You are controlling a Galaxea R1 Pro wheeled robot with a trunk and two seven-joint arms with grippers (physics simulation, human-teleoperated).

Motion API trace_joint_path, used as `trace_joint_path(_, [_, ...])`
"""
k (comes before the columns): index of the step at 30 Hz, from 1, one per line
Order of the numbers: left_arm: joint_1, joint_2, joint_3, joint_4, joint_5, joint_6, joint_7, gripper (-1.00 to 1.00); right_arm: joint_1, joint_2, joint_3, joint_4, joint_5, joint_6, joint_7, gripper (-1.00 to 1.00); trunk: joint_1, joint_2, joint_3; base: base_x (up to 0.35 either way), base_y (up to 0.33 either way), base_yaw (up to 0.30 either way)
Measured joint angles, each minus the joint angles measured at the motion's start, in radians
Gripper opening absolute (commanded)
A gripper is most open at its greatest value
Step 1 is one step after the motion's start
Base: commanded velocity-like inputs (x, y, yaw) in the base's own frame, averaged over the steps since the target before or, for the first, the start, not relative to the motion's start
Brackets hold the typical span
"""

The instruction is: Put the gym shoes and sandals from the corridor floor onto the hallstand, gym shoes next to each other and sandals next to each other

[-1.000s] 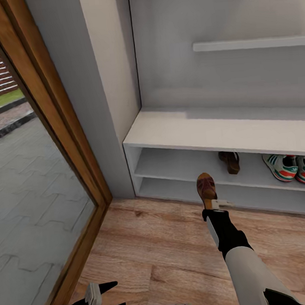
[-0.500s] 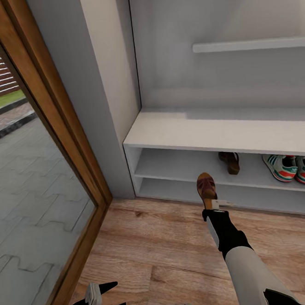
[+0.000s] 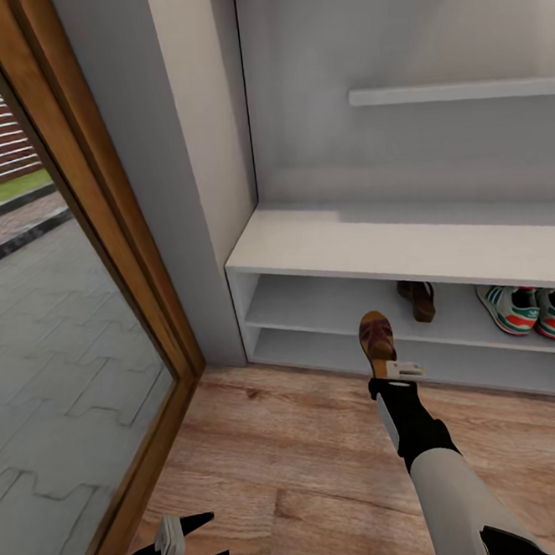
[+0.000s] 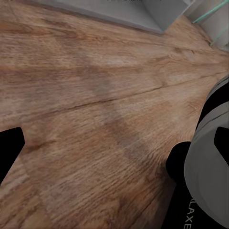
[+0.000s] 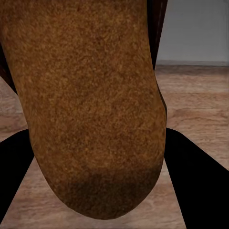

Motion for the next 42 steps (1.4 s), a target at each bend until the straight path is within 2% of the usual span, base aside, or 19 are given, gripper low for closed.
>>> trace_joint_path(12, [0.000,0.000,-0.001,0.000,0.000,-0.001,0.000,1.00,0.000,0.000,0.000,0.009,0.000,0.000,0.000,-1.00,0.000,0.000,0.017,0.051,0.000,0.000])
trace_joint_path(24, [0.000,0.000,-0.002,0.000,0.002,-0.002,0.000,1.00,0.000,0.000,-0.002,0.000,0.002,0.000,0.000,-1.00,0.000,0.000,0.018,0.260,-0.009,0.000])
trace_joint_path(30, [0.000,0.000,-0.002,0.000,0.002,-0.002,0.000,1.00,0.000,0.000,-0.003,0.001,0.001,0.000,0.000,-1.00,0.000,0.000,0.018,0.056,-0.017,-0.008])
trace_joint_path(42, [0.000,-0.001,-0.002,0.001,0.001,-0.002,0.000,1.00,0.000,0.000,-0.001,0.006,0.000,0.001,0.000,-1.00,0.000,0.000,0.025,0.002,-0.001,-0.234])
